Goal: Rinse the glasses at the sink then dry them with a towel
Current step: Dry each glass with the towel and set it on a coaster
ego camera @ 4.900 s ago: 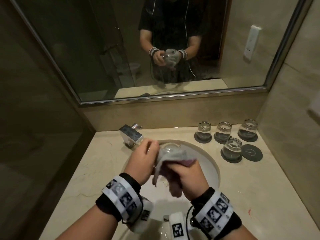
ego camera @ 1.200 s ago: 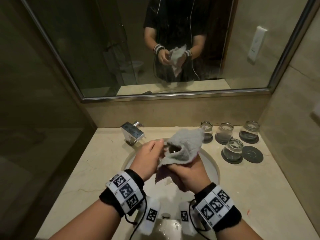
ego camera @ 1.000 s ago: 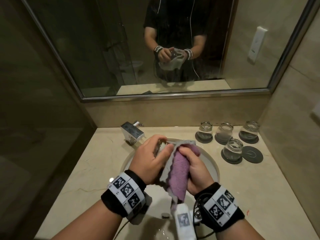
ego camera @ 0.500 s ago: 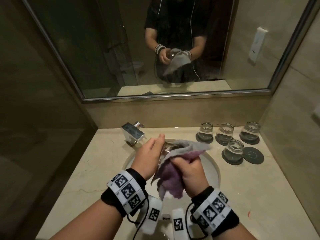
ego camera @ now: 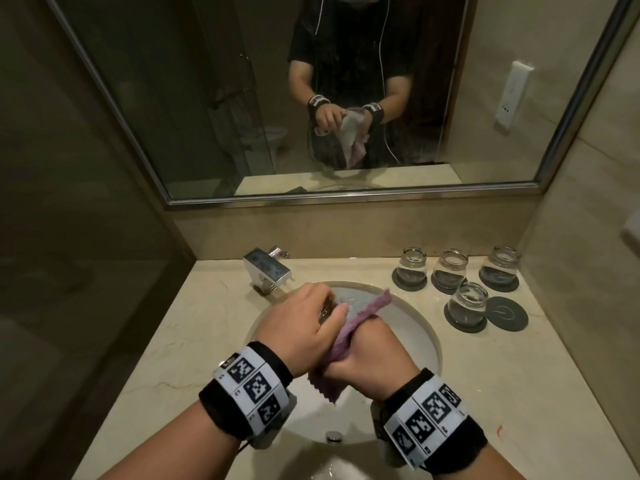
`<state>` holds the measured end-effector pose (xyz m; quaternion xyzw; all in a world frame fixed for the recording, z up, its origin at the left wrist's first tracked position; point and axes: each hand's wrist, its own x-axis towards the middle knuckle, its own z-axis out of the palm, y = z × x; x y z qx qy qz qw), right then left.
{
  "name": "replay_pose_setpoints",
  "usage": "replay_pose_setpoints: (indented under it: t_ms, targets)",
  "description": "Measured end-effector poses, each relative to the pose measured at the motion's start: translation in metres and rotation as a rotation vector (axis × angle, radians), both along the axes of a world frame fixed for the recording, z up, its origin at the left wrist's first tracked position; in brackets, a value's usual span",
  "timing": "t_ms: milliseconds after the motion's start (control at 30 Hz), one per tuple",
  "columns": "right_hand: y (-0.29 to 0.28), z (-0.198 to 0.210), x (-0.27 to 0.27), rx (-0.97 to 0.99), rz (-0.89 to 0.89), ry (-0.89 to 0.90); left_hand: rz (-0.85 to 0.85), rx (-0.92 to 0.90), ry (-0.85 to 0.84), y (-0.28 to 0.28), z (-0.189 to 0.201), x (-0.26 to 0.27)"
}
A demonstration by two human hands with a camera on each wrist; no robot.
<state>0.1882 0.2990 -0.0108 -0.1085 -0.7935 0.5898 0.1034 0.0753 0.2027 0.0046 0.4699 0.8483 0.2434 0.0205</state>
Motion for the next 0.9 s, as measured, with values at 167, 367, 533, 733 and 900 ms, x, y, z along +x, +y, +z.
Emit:
replay_pose_setpoints:
  t_ms: [167,367,533,733,900]
  targets:
    - [0.003,-0.002,-0.005,-0.308,-0.106,0.064,-0.111,0.088,-0.188,-0.003,-0.009,0.005]
    - [0.011,-0.004,-0.011,-0.568,-0.322,0.442,0.276,0.374,-0.803,-0.001,-0.01,0.002]
    - [0.01,-0.008,-0.012,-0.626,-0.302,0.447,0.295,0.201,-1.316,-0.004,-0.016,0.006]
    - [-0.005,-0.015,-0.019,-0.658,-0.438,0.525,0.227,0.256,-1.449,0.004,-0.006,0.019]
    - [0.005,-0.011,-0.02,-0.36,-0.564,0.494,0.167,0.307,-1.383,0.006,-0.008,0.021]
